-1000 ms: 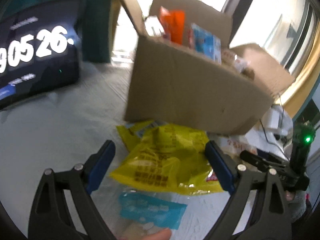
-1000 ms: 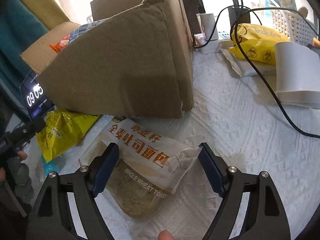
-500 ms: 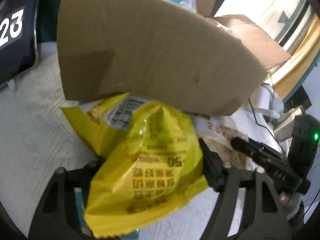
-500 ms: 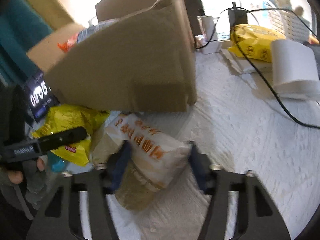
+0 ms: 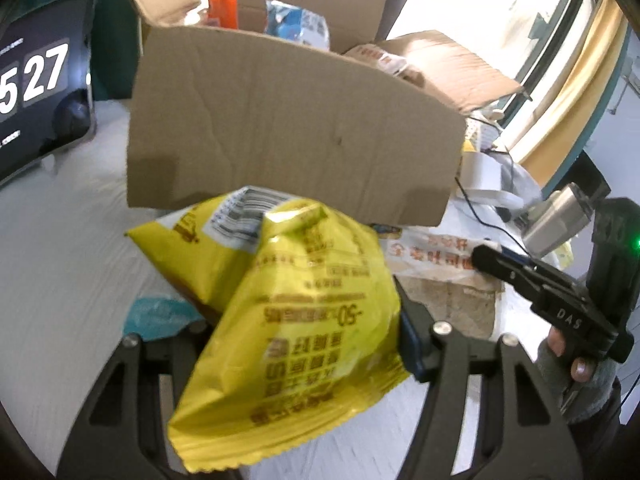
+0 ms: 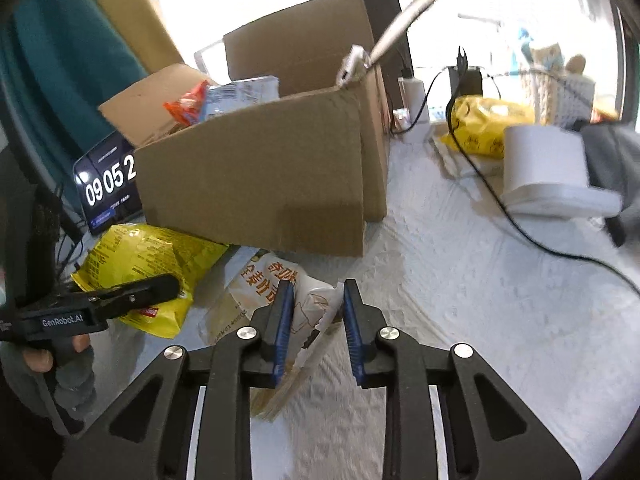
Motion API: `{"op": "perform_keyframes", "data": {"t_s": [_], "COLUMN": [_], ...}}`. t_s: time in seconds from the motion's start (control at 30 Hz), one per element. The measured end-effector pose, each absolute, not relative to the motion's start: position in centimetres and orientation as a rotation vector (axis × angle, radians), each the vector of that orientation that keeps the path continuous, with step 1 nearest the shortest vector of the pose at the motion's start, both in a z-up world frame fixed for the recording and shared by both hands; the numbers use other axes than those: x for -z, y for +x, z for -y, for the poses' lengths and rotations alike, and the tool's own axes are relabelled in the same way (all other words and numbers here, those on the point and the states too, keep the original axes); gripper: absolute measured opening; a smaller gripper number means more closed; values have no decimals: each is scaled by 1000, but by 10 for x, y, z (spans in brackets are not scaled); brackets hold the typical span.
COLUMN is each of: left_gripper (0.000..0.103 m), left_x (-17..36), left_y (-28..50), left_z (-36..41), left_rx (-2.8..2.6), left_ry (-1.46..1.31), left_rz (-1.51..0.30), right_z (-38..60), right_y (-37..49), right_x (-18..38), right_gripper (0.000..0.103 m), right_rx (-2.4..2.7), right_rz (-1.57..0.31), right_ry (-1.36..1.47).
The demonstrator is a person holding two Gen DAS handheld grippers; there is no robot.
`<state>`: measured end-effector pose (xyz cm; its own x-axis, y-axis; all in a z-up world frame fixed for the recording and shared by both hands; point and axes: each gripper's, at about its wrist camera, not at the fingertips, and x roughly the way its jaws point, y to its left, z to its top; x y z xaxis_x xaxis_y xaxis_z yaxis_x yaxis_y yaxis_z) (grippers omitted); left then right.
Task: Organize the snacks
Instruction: 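Carry the yellow chip bag and toast loaf over the box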
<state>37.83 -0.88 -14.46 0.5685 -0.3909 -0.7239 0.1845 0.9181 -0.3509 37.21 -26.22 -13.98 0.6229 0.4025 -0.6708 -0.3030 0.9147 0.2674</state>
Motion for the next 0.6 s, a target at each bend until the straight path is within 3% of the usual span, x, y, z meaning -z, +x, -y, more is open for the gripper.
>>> {"op": "perform_keyframes", "data": {"t_s": [0.6], "left_gripper": [64], "left_x": [56], "left_y": [323], "left_z": [4], "left_rx": [325], "left_ry": [-148], "left_rz": [-685], "right_z": [275], "right_y": [304], "right_x": [28], "right_gripper": [24], "right_rx": [-382], "right_rz": [-507], "right_ry": [-140]}}
